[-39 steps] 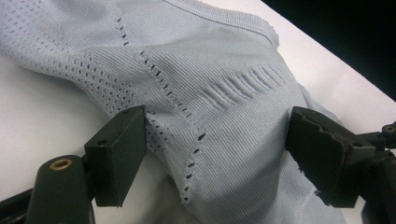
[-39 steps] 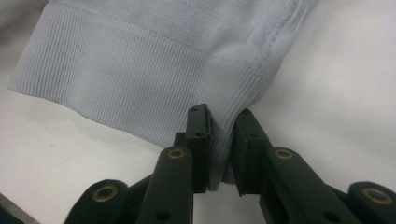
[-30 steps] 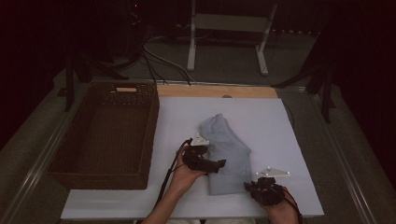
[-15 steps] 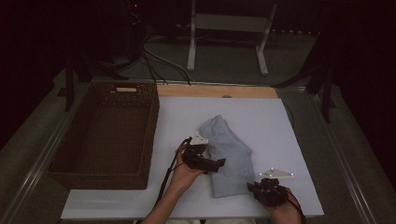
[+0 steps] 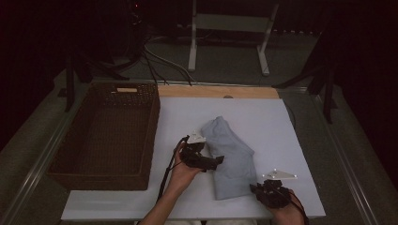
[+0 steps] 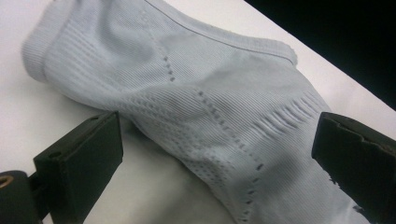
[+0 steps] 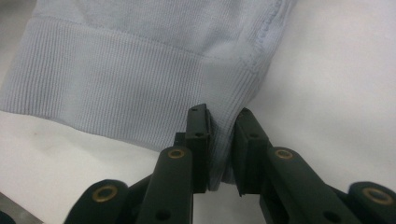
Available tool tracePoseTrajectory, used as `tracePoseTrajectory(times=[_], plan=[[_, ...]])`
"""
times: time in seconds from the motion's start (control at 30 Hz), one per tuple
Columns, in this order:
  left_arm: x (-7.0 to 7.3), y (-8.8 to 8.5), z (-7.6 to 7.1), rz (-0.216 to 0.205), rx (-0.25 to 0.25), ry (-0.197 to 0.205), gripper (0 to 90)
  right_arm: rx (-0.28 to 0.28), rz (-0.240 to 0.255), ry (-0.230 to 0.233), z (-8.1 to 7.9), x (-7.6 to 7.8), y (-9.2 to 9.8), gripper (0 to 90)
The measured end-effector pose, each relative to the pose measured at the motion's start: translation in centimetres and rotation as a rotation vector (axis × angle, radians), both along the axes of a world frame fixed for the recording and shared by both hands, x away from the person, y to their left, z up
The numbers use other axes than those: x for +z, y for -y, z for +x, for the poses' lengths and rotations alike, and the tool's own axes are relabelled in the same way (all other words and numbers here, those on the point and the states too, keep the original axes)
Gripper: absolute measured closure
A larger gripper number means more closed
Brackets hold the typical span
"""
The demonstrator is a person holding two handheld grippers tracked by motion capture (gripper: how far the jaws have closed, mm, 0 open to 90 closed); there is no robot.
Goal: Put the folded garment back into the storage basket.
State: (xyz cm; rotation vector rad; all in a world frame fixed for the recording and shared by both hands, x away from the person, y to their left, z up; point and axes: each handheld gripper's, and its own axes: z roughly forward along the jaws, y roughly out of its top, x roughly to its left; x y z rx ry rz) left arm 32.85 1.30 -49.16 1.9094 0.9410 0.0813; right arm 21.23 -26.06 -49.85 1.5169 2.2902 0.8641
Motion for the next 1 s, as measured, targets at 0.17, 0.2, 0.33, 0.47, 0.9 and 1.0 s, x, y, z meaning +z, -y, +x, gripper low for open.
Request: tracePoseTrajectory(times=[0.17, 0.2, 0.33, 0.47, 0.9, 1.0], plan=[[0.2, -0.4, 0.3, 0.002, 0.008, 0.021, 3.7, -0.001, -0.001, 0.0, 0.0, 0.0, 0.1, 79.0], [0.2, -0.5, 0.4, 0.001, 0.01, 0.025, 3.7, -0.001, 0.0, 0.001, 0.0, 0.0, 0.1, 79.0], [0.4, -0.8, 0.6, 0.001, 0.02, 0.045, 3.7, 0.0, 0.0, 0.001, 0.0, 0.0, 0.1, 79.0], [0.5, -1.0, 0.8, 0.014, 0.027, 0.062, 3.7, 0.001, 0.0, 0.002, 0.0, 0.0, 0.1, 79.0], [0.1, -1.4, 1.5, 0.044, 0.026, 0.097, 3.8, -0.001, -0.004, 0.004, 0.0, 0.0, 0.2, 78.9], [0.1, -1.4, 1.7, 0.047, 0.031, 0.102, 3.8, 0.001, -0.006, 0.001, 0.0, 0.1, 0.2, 79.0]])
